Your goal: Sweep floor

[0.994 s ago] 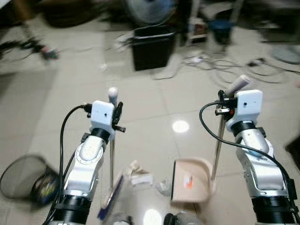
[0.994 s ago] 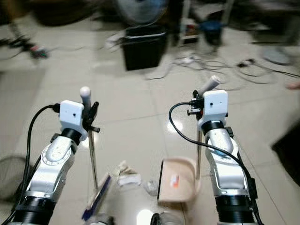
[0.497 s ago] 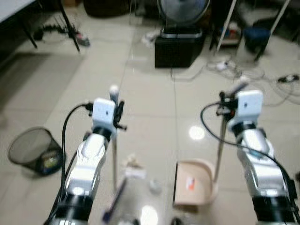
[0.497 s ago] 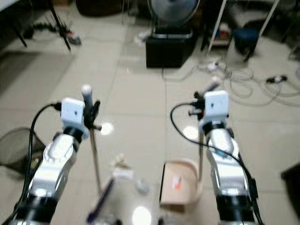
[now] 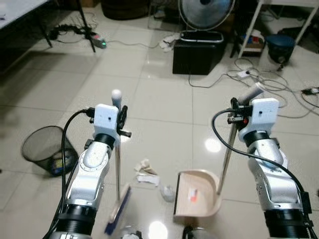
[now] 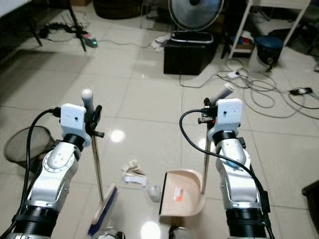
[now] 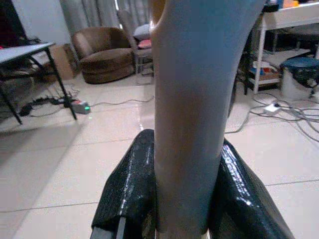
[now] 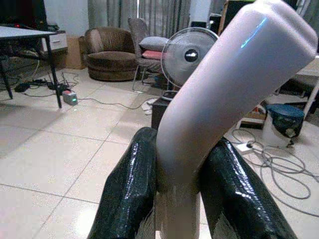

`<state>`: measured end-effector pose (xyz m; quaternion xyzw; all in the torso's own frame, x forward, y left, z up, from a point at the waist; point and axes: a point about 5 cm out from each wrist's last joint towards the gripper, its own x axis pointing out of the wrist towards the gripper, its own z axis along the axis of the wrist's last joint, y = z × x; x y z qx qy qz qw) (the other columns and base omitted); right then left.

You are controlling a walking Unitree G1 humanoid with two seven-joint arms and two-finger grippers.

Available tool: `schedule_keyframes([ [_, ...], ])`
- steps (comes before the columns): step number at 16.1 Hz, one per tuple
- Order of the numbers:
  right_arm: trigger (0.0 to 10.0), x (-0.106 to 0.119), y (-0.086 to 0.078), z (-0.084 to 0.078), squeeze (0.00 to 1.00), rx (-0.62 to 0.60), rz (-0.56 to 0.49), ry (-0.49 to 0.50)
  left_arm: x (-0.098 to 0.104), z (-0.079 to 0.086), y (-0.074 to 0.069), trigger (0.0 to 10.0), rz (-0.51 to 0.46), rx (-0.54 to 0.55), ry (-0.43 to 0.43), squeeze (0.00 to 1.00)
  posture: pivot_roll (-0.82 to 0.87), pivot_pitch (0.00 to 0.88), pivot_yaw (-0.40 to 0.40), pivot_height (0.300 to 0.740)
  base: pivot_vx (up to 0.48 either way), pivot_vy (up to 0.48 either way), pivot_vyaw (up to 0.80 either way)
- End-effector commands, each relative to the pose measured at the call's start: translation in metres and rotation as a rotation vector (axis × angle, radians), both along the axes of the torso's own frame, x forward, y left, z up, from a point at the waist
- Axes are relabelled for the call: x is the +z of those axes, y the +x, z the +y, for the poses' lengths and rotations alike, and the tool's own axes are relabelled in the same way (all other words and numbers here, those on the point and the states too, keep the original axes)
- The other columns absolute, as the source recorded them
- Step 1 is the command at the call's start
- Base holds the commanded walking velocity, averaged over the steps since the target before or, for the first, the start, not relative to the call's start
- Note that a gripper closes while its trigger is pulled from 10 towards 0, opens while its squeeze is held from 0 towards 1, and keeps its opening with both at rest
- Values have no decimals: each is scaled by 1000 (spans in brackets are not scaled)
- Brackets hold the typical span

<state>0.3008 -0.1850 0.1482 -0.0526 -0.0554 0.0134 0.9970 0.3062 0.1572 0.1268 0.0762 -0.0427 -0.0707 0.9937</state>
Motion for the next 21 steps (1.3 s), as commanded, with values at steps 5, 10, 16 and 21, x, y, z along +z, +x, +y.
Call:
schedule_keyframes([
  [5, 10000, 0, -3, -6, 0, -30, -24, -11, 7, -8, 2, 10000, -55, -44, 4, 0, -13, 99, 28, 740, 214, 0, 160],
  [10, 10000, -6, -6, -10, 0, -52, -15, -36, 4, -9, 2, 10000, -47, -50, -2, 0, -12, 119, 32, 740, 382, 0, 0],
  [16, 10000, -6, -7, -10, 0, -46, -20, -62, 3, -8, 1, 10000, -41, -47, -11, 0, -15, 131, 30, 740, 375, 0, 0],
  [21, 10000, -8, -6, -9, 0, -44, -18, -43, 3, -6, -1, 10000, -51, -42, -37, 0, -10, 135, 27, 740, 224, 0, 0],
])
